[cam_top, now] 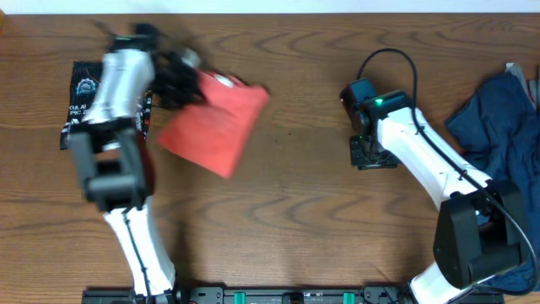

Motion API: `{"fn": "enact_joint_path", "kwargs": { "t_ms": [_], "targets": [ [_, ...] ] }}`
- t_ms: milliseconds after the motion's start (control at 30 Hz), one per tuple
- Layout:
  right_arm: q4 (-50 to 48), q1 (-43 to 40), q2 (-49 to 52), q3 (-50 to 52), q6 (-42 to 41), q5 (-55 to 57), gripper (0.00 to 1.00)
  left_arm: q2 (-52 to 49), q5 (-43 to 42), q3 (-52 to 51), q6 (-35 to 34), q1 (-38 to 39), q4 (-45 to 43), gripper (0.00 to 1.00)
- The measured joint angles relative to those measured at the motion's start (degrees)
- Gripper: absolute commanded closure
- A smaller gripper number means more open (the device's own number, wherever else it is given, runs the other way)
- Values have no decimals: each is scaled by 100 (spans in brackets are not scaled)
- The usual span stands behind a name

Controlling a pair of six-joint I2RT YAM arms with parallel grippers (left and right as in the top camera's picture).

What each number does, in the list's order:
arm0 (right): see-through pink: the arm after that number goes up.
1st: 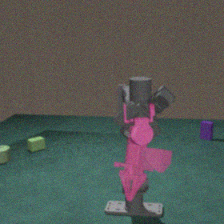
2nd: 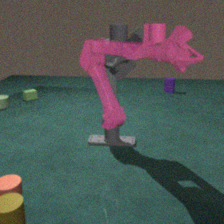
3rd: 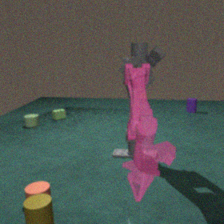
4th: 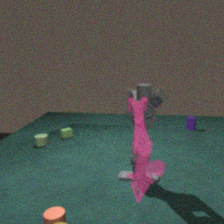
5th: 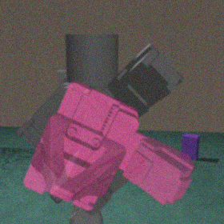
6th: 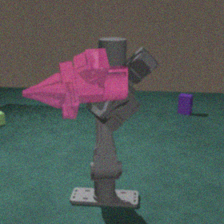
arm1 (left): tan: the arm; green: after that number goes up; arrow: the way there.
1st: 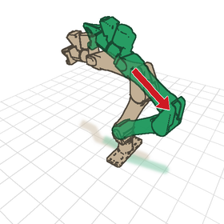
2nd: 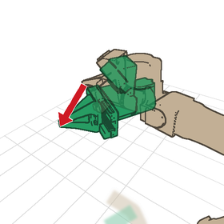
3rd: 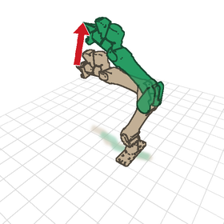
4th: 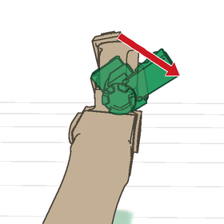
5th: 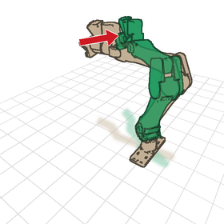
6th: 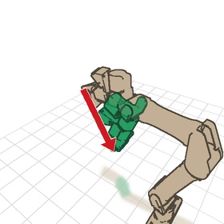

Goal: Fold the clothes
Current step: 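Grasp the folded red shirt with the left gripper and lift it, then place the folded red shirt onto the black shirt at top left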

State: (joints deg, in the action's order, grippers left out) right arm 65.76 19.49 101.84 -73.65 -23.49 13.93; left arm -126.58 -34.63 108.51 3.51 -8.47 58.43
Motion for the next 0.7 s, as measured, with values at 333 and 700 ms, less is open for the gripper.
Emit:
{"fn": "enact_joint_path", "kwargs": {
  "t_ms": [333,700],
  "targets": [
    [17,-83,0,0,-24,4,66,960,262,157,-269,-1722,-1191,2],
    [63,-83,0,0,-24,0,65,890,688,155,-734,-2511,-1056,2]
  ]
}}
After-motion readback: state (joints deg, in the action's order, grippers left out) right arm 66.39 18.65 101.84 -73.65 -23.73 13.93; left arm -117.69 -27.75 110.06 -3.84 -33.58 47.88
